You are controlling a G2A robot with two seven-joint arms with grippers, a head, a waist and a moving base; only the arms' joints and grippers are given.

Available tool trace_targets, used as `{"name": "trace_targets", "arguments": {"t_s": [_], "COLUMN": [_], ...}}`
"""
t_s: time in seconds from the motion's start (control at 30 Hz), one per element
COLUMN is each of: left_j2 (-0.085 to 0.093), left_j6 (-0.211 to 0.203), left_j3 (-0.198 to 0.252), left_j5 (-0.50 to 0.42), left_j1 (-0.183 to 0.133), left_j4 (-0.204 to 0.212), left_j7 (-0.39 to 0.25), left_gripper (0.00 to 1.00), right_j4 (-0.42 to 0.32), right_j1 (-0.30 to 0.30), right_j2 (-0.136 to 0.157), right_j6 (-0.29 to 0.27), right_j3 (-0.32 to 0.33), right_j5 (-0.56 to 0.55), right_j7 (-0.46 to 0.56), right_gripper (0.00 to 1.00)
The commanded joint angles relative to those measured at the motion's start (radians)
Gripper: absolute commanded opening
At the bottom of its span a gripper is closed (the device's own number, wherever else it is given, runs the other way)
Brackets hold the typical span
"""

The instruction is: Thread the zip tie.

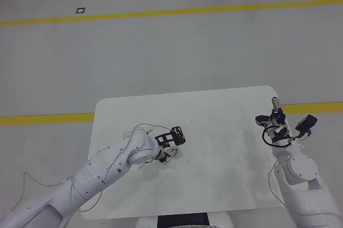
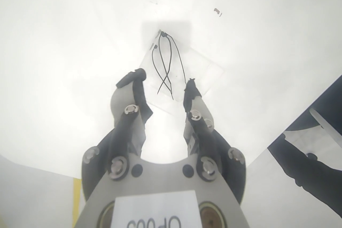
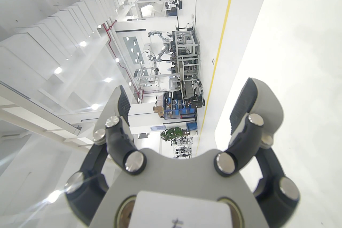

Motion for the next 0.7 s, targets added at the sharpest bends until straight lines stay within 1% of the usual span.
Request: {"name": "trace_targets", "arguments": {"t_s": [0.0,0.07,0.2,0.33,0.43,0.53,0.67], "left_j2": [-0.003,-0.007,-0.016,-0.029,-0.039,-0.049,-0.059], "left_j6": [0.000,0.000,0.000,0.000,0.000,0.000,0.000], "left_j3": [0.015,0.028,0.058,0.089,0.107,0.127,0.149], "left_j5": [0.005,0.001,0.005,0.015,0.013,0.004,-0.009], "left_j1": [-0.009,-0.017,-0.038,-0.056,-0.066,-0.077,-0.093], "left_j4": [0.011,0.018,0.038,0.070,0.090,0.108,0.128], "left_j7": [0.002,0.006,0.000,-0.002,-0.001,0.000,0.004], "left_gripper": [0.08,0.11,0.11,0.11,0.16,0.19,0.18], "right_j4": [0.000,0.000,0.000,0.000,0.000,0.000,0.000], "right_j1": [0.000,0.000,0.000,0.000,0.000,0.000,0.000], "right_j2": [0.000,0.000,0.000,0.000,0.000,0.000,0.000], "right_j6": [0.000,0.000,0.000,0.000,0.000,0.000,0.000], "right_j3": [0.000,0.000,0.000,0.000,0.000,0.000,0.000], "right_j5": [0.000,0.000,0.000,0.000,0.000,0.000,0.000], "right_j7": [0.000,0.000,0.000,0.000,0.000,0.000,0.000], "right_gripper": [1.00,1.00,1.00,1.00,1.00,1.00,1.00]}}
